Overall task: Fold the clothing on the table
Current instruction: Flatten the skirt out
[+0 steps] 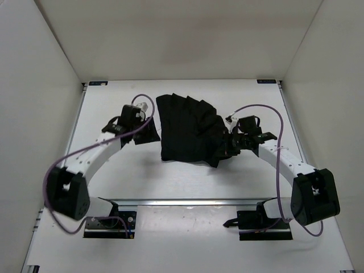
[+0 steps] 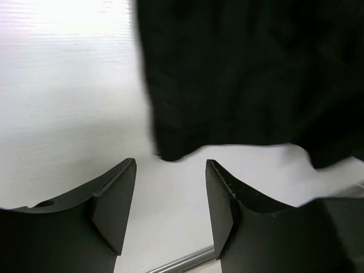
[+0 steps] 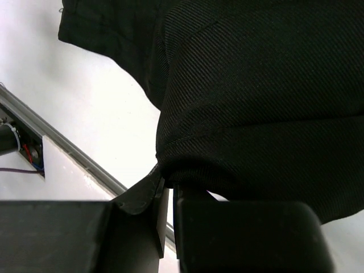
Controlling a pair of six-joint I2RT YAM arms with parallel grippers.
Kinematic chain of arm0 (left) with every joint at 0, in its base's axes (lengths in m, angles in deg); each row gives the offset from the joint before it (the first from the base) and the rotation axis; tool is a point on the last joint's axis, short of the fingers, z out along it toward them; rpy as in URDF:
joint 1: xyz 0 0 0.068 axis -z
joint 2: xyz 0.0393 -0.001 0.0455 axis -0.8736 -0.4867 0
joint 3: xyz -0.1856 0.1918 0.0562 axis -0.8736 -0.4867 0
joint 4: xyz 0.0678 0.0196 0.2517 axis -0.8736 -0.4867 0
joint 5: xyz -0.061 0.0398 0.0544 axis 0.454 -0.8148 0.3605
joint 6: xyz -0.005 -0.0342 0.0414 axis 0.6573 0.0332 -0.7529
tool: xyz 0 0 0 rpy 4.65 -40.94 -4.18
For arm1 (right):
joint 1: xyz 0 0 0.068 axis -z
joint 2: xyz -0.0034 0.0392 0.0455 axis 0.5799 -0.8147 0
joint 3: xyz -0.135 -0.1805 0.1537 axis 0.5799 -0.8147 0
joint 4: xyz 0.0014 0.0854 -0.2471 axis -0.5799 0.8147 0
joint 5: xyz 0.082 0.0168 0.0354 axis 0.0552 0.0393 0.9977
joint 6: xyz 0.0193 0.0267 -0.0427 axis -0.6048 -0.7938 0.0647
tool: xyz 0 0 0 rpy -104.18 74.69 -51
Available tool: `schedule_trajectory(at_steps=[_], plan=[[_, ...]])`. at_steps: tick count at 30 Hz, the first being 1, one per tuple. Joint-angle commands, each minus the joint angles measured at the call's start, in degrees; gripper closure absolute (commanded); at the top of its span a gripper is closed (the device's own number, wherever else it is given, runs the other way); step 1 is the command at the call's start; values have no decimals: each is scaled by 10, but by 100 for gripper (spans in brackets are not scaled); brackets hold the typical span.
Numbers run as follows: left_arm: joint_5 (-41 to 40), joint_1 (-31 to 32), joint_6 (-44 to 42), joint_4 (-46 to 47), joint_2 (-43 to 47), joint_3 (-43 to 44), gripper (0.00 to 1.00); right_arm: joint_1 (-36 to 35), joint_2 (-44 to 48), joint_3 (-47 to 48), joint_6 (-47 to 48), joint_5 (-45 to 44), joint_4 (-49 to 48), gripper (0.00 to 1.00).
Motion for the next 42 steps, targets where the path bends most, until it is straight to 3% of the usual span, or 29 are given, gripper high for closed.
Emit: schedule_trajectory(at_steps=[1, 4, 6, 13, 26, 27, 29, 31, 36, 42], plan=[[46, 31, 73, 125, 80, -101, 37, -9, 0, 1, -8, -10, -51, 100], [50, 42, 129, 212, 103, -201, 37, -8, 2, -7, -7, -10, -60, 100], [41, 43, 144, 239, 98, -220, 36, -11, 9, -6, -8, -10, -62, 100], [35, 45, 194, 315, 92, -267, 33, -5, 17, -22, -6, -8, -69, 100], [1, 75, 237, 363, 18, -283, 36, 3, 20, -24, -10, -4, -73, 100], [1, 75, 240, 372, 14, -286, 39, 4, 25, -27, -14, -2, -73, 100], [-10, 77, 241, 382, -4, -277, 57, 2, 27, -26, -11, 0, -71, 100], [-4, 71, 240, 390, -19, -263, 96, 7, 27, -23, -11, -1, -62, 100], [12, 47, 214, 336, 13, -186, 100, 20, 57, 21, 11, 3, -2, 100], [-14, -1, 181, 178, 209, -34, 100, 71, 140, 174, 34, 28, 73, 100]])
